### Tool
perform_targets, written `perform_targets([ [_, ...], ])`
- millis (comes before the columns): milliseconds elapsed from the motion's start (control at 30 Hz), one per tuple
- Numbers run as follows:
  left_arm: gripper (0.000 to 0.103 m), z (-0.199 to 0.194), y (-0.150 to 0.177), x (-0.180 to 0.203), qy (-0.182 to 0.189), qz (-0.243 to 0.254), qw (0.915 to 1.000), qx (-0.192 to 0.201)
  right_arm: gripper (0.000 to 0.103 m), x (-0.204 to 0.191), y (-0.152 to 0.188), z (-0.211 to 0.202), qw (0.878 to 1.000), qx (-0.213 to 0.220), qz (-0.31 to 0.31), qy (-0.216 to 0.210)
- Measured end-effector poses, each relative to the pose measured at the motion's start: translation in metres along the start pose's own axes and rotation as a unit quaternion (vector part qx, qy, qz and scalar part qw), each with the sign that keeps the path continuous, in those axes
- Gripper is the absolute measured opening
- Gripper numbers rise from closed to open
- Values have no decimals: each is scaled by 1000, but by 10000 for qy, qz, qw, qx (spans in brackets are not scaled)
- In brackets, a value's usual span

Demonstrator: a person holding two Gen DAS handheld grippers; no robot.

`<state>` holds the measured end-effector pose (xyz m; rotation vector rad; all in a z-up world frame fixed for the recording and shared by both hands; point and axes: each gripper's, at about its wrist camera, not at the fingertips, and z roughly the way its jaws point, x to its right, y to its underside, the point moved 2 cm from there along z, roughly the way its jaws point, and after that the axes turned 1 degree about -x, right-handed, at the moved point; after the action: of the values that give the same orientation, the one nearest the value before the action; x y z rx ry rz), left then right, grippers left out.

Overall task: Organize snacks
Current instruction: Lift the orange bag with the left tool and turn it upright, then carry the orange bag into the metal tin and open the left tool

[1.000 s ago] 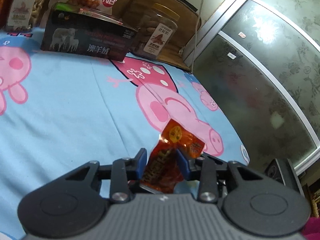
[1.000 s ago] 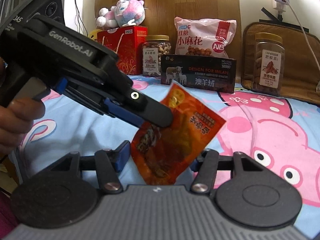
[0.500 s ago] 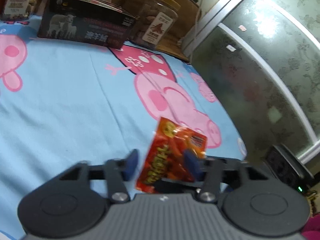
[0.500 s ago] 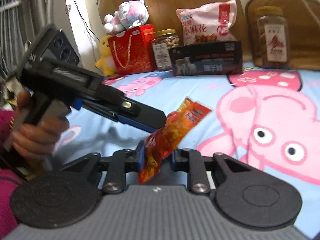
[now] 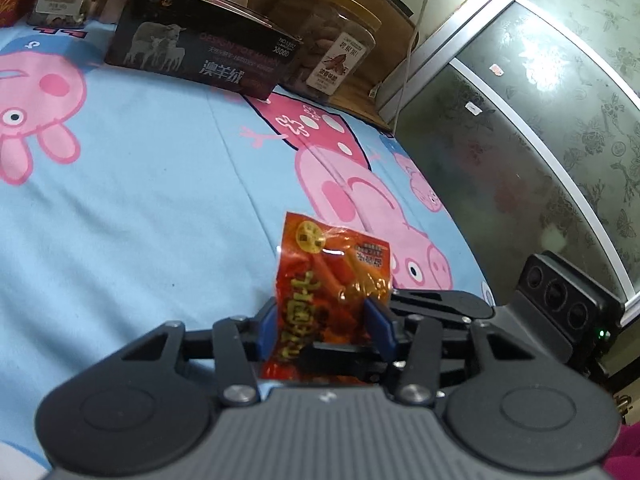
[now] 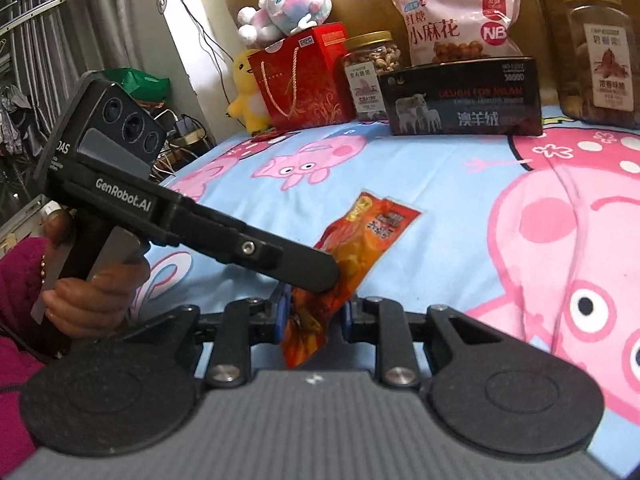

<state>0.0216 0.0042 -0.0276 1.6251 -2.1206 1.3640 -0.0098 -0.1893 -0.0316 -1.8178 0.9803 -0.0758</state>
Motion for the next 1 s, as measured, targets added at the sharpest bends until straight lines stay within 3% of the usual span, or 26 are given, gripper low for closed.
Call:
perform_targets([
  [367,26,0,1,-12,241,-320,9992,-20,30,11,7,-14,9995,49,282,113],
  [500,4,2,2,-13,92,-306,9995,-45,30,14,11,-24,9989,96,380,260],
  [633,6,6,4,-13,198,-308,9993,-89,30,15,13,-25,9987,129,399,277],
  [667,10,5,4,-12,221,-274,9993,-97,29,16,12,-24,9988,124,408,255],
  [733,28,4,3,-11,395,-323,9987,-91,29,18,12,-23,9986,149,467,178],
  [1000,43,-6,1,-11,716,-402,9966,64,25,31,7,-29,9895,603,1167,-605],
])
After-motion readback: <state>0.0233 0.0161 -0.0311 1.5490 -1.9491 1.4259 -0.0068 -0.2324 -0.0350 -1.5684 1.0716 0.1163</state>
